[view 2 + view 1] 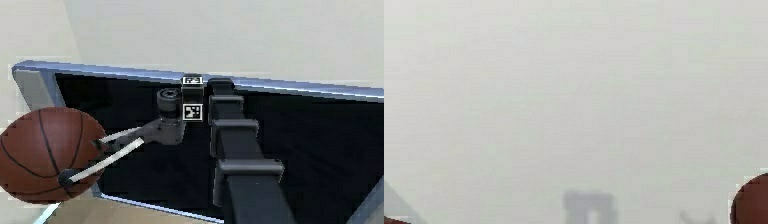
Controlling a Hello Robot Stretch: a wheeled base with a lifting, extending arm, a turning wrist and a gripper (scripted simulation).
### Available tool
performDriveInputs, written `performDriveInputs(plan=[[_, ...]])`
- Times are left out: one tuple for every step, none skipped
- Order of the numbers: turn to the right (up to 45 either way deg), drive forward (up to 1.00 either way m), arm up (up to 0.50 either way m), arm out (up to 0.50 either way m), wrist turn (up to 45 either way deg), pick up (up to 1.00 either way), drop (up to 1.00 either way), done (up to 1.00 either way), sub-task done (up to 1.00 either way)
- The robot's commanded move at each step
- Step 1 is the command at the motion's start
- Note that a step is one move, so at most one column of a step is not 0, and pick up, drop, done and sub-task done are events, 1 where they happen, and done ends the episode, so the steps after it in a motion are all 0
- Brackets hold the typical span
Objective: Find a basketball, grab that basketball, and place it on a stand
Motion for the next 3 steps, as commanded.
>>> performDriveInputs(plan=[[0.0, 0.0, 0.0, 0.0, 45.0, 0.0, 0.0, 0.0, 0.0], [0.0, 0.0, 0.0, 0.0, 0.0, 0.0, 1.0, 0.0, 0.0], [0.0, 0.0, 0.0, -0.1, 0.0, 0.0, 0.0, 0.0, 0.0]])
